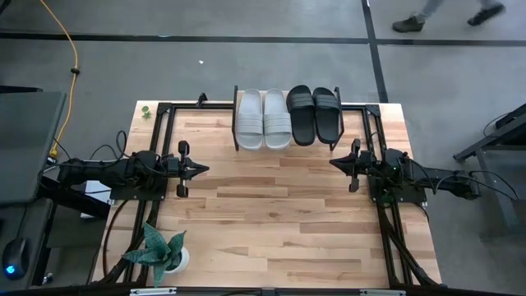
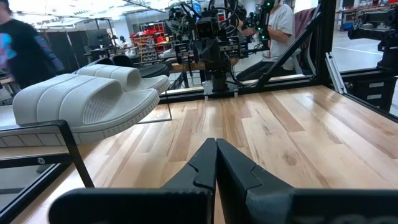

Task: Pick and place slides into the shelf
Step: Return to Home Position

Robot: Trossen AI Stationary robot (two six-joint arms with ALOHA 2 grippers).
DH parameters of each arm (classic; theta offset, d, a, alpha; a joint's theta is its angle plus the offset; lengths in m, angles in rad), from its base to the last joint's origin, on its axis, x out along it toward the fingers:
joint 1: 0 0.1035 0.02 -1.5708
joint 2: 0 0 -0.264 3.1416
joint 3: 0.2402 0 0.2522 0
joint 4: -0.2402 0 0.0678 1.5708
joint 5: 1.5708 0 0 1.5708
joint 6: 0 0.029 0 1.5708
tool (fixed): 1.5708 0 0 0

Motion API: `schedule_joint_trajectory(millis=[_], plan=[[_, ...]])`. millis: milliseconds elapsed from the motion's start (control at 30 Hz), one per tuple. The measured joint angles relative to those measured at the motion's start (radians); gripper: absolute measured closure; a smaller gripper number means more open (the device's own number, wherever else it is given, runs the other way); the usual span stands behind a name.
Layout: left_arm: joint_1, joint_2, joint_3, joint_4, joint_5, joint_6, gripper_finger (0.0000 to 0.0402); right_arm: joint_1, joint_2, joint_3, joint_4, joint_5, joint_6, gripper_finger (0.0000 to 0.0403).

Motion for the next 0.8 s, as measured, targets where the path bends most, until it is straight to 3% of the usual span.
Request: schedule_joint_trajectory(millis=[800], plan=[[0.000,0.000,0.000,0.000,0.000,0.000,0.0401,0.000,0.000,0.000,0.000,0.000,0.000,0.0402]])
